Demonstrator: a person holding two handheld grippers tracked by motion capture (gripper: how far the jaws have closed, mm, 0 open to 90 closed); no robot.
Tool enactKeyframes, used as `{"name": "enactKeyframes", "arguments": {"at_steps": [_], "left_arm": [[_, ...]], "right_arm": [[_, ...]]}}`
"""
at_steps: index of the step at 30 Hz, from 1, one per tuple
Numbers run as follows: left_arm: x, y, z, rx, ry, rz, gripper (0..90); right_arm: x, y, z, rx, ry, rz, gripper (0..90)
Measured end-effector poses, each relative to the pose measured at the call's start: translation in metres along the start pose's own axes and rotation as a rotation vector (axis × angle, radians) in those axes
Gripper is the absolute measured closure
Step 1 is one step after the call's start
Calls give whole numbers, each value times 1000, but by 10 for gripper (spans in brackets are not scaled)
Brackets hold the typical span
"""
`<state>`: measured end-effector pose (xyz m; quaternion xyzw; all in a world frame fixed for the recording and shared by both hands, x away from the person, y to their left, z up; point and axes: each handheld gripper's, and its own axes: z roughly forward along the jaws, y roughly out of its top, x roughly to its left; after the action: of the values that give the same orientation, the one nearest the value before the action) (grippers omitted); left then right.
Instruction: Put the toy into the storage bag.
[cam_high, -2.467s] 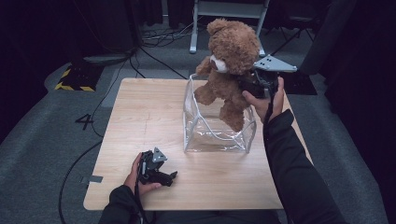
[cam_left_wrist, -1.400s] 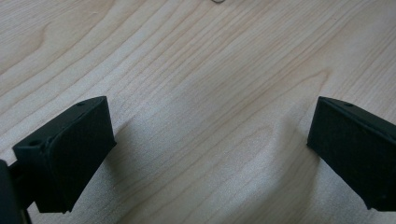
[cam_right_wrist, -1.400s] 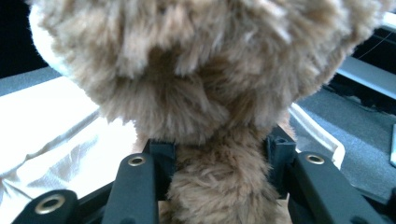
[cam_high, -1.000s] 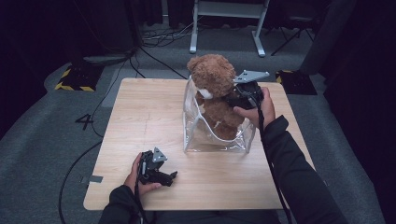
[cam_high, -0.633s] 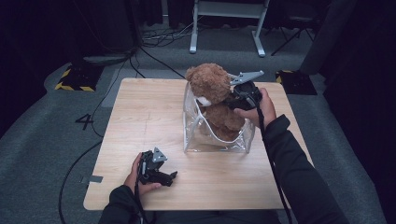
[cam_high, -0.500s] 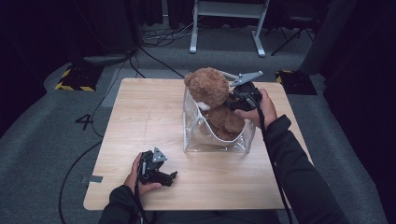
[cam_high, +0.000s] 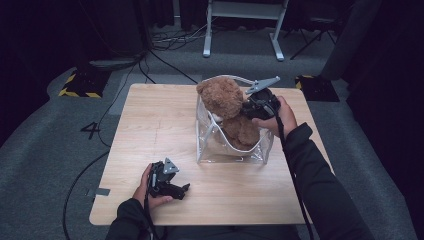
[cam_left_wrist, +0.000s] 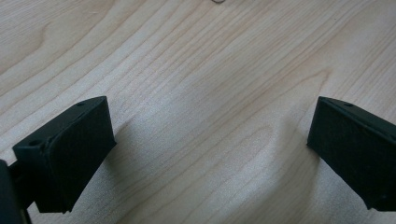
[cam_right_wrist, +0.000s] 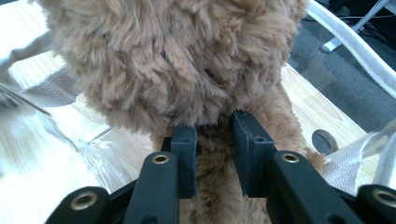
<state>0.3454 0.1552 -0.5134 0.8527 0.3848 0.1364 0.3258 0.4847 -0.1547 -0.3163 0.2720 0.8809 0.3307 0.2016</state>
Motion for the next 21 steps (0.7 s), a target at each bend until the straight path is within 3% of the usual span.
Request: {"name": "enactKeyframes", "arguments": {"at_steps": [21], "left_arm": [[0,0,0,0,0,0,5]], "right_arm": [[1,3,-1,41,-3,-33,743]]}}
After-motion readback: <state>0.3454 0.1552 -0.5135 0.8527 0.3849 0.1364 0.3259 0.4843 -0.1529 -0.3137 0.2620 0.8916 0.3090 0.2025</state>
